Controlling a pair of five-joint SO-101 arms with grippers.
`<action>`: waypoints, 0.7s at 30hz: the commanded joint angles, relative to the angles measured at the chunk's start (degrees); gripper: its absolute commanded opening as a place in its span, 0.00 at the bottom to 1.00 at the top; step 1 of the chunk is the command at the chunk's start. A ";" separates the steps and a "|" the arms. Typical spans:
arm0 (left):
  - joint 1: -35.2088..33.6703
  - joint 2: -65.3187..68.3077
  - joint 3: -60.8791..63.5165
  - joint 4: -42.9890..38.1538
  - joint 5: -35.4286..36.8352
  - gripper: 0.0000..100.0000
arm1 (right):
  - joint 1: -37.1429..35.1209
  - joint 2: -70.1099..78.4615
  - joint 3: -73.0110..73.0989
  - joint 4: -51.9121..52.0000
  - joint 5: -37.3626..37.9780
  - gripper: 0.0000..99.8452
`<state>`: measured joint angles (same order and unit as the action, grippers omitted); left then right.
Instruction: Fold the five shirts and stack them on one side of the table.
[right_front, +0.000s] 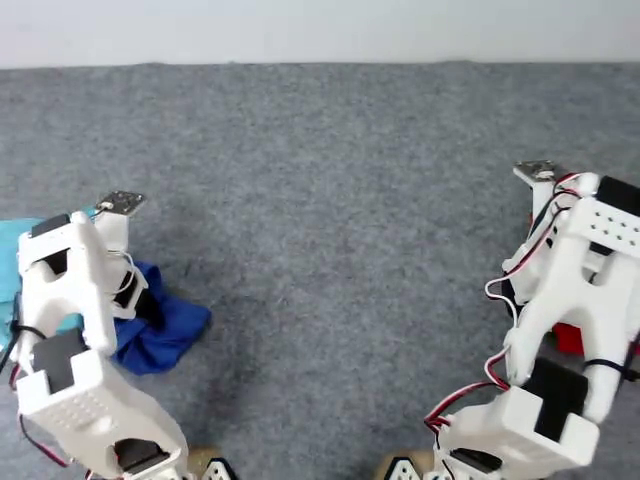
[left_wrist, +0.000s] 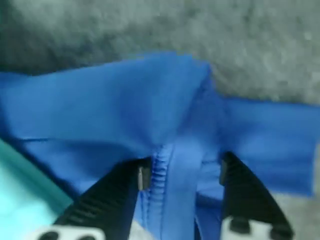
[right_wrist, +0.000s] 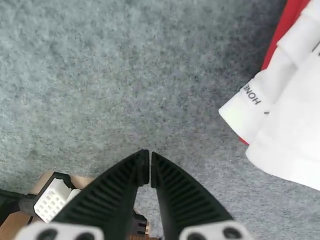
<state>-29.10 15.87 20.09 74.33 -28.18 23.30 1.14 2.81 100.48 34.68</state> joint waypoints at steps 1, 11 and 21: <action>0.18 0.09 -2.51 -5.71 3.34 0.17 | -0.31 -3.74 -0.35 2.42 -0.62 0.01; -1.14 -17.58 -10.95 -2.81 5.98 0.01 | -0.31 -3.82 -0.44 2.42 -0.62 0.01; 0.44 -34.73 -28.62 -8.88 8.70 0.01 | -0.57 -9.54 -0.35 2.42 -0.53 0.01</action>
<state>-30.07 -12.79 -1.89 69.41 -20.00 23.30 -4.48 2.81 100.48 34.51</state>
